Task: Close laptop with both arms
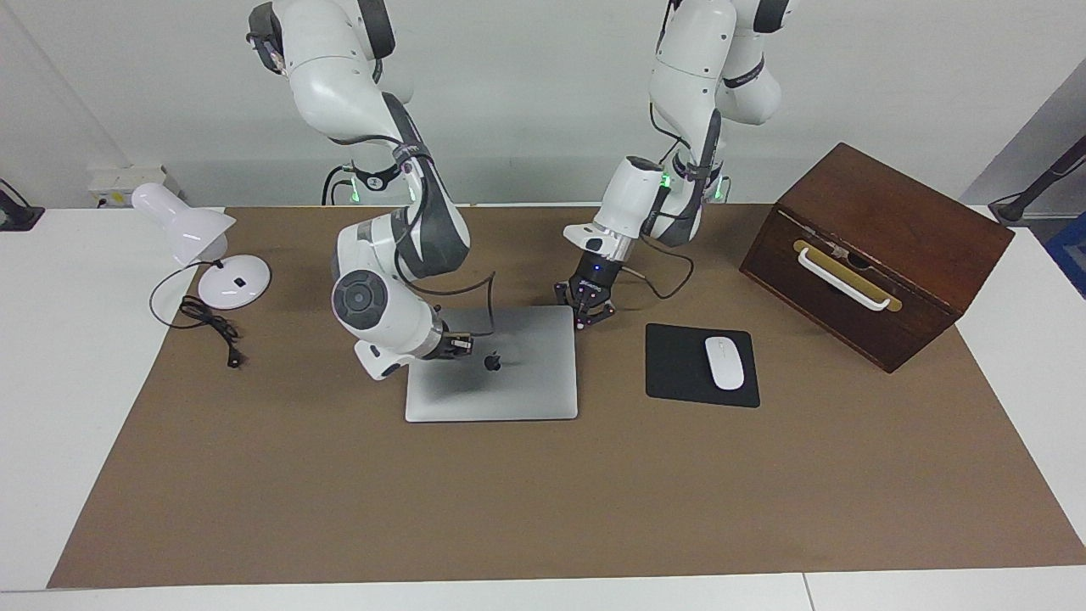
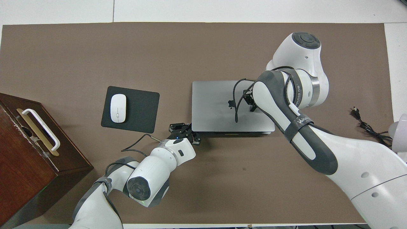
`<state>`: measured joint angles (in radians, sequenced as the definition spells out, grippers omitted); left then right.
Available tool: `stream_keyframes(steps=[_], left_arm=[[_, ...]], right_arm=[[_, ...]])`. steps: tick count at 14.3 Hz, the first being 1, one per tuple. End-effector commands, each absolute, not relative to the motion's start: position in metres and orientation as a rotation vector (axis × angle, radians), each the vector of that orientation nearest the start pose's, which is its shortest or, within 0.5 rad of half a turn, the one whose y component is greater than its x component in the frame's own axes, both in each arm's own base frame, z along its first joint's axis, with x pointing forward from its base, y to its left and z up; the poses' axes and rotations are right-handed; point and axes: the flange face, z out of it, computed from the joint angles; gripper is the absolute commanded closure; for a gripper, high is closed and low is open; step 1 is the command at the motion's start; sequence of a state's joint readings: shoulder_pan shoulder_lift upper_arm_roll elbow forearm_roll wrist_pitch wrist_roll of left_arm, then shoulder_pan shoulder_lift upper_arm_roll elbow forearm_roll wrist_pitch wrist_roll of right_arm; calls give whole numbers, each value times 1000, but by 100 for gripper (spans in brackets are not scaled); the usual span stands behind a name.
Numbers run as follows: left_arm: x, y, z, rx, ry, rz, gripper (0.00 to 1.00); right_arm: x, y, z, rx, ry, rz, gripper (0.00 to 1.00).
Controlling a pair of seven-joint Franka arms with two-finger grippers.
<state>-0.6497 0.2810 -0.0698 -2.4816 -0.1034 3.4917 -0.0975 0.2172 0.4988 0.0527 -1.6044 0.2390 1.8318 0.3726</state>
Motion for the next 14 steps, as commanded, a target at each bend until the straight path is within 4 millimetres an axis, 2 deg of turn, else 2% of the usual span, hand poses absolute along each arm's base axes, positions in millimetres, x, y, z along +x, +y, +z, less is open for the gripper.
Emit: stream_keyframes(steps=[1, 6, 8, 10, 14], left_arm=[[400, -335, 242, -3150, 818, -1069, 100], [400, -335, 243, -3150, 818, -1071, 100], [400, -335, 243, -3151, 815, -1071, 100], [401, -334, 243, -3160, 782, -1070, 100], [400, -338, 245, -3177, 740, -1077, 100]], right_arm=[[616, 193, 323, -2910, 347, 483, 100], [614, 194, 325, -2911, 370, 483, 100], [612, 195, 348, -2907, 368, 484, 100], [610, 194, 381, -2904, 364, 462, 100], [610, 176, 445, -2887, 380, 393, 100]])
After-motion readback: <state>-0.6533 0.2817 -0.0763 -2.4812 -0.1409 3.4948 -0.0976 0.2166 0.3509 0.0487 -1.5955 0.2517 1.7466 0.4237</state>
